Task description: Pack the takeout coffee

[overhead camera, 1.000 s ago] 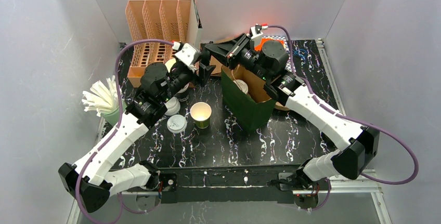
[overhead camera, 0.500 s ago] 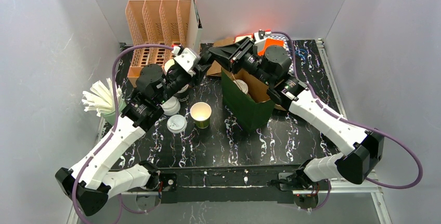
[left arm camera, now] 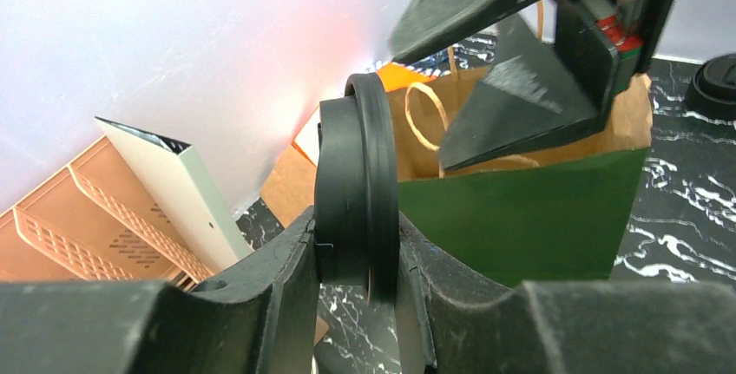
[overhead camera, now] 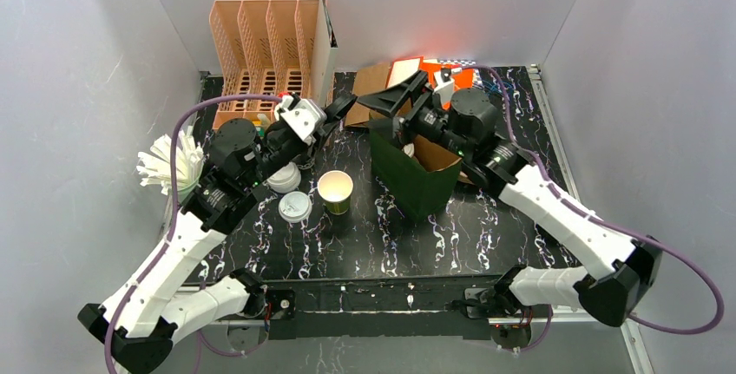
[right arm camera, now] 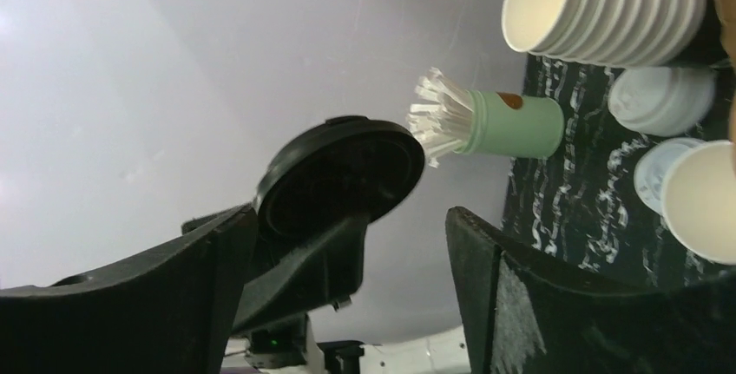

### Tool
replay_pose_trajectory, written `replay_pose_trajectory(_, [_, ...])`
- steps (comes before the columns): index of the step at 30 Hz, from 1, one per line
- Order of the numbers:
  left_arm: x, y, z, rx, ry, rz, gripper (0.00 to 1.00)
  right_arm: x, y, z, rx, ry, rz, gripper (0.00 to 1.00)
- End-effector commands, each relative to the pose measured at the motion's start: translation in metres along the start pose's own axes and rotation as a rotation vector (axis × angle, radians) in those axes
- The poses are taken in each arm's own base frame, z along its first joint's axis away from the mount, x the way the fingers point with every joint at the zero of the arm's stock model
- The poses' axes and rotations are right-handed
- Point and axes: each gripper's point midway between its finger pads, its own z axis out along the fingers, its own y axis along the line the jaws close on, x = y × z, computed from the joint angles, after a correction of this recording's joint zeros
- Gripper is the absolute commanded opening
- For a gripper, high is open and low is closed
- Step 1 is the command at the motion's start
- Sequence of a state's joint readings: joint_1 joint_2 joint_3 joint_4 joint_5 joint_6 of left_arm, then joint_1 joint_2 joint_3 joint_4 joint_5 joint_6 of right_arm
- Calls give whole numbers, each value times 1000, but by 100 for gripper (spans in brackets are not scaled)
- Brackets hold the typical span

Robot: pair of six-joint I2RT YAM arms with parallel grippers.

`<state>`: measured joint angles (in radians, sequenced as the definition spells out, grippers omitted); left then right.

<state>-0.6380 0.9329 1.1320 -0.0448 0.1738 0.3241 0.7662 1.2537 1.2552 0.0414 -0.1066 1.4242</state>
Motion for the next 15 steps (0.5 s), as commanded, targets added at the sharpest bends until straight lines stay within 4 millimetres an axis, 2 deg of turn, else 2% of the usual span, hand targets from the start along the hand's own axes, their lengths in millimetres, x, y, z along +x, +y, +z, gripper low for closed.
replay_pose_trajectory(1, [8, -7, -16, 38, 48, 59, 19, 4, -7, -33, 62, 18, -118, 93])
replay_pose_trajectory(3, [15, -9, -19, 50, 73, 76, 18, 1, -16, -39, 130, 35, -128, 98])
replay_pose_trajectory(5, [22, -11, -22, 67, 100, 102, 18, 2, -29, -43, 227, 86, -99, 98])
replay_pose_trajectory(7, [30, -14, -24, 86, 124, 126, 18, 3, -33, -44, 287, 146, -83, 98])
replay_pose_trajectory(11, [44, -18, -26, 105, 170, 139, 18, -1, -16, -39, 320, 224, -192, 98])
replay_pose_trajectory(15, [47, -24, -28, 138, 167, 149, 19, -2, -5, -31, 342, 364, -342, 98])
